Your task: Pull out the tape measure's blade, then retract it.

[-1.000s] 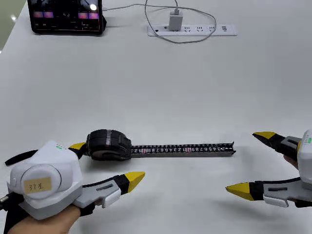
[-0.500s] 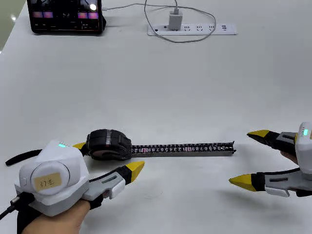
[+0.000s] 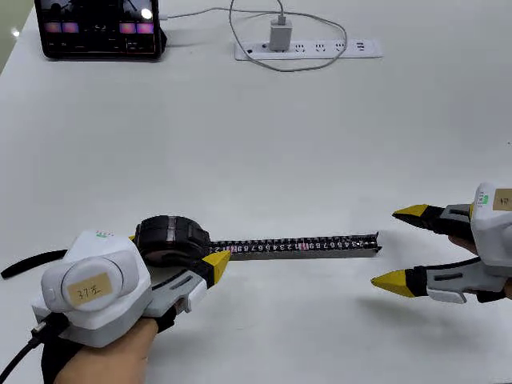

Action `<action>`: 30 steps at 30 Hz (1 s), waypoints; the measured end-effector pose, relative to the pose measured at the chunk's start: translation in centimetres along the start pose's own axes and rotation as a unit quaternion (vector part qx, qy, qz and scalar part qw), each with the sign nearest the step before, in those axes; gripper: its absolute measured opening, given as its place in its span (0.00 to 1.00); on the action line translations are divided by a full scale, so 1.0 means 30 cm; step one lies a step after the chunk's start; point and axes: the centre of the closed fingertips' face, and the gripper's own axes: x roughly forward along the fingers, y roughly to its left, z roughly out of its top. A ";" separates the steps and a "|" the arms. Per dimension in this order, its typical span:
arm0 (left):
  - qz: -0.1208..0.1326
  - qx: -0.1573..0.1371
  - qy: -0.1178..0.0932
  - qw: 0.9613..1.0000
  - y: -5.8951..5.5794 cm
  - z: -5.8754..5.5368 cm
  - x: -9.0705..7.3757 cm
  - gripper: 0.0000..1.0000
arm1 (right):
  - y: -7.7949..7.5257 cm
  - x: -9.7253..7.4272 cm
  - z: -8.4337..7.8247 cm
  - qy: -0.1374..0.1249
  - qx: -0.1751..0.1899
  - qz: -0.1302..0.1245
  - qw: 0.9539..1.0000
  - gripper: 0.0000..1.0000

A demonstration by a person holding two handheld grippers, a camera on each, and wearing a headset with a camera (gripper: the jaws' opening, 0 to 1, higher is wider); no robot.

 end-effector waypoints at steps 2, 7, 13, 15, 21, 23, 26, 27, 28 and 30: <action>0.006 -0.007 -0.002 1.000 0.005 0.003 0.001 0.73 | -0.003 0.002 -0.002 0.004 -0.003 0.002 1.000 0.55; 0.014 -0.018 -0.006 1.000 0.013 0.006 0.003 0.69 | -0.009 0.008 -0.002 0.010 -0.011 0.006 1.000 0.51; 0.018 -0.042 -0.009 0.999 0.024 0.010 0.007 0.66 | -0.012 0.019 -0.002 0.021 -0.030 0.015 0.999 0.46; 0.019 -0.047 -0.010 0.999 0.025 0.011 0.008 0.65 | -0.013 0.021 -0.002 0.023 -0.033 0.018 0.999 0.45; 0.022 -0.059 -0.012 0.998 0.030 0.011 0.009 0.64 | -0.017 0.030 -0.009 0.034 -0.046 0.025 0.998 0.42; 0.023 -0.063 -0.013 0.998 0.033 0.012 0.010 0.63 | -0.018 0.032 -0.012 0.037 -0.047 0.027 0.998 0.41; 0.024 -0.063 -0.012 0.998 0.037 0.011 0.010 0.61 | -0.019 0.034 -0.010 0.038 -0.048 0.029 0.998 0.40; 0.024 -0.064 -0.012 0.998 0.037 0.010 0.011 0.61 | -0.019 0.035 -0.011 0.039 -0.050 0.029 0.998 0.39; 0.025 -0.063 -0.011 0.998 0.038 0.010 0.011 0.61 | -0.018 0.035 -0.011 0.039 -0.051 0.032 0.997 0.38; 0.025 -0.063 -0.010 0.998 0.038 0.010 0.012 0.61 | -0.019 0.037 -0.011 0.040 -0.051 0.033 0.997 0.38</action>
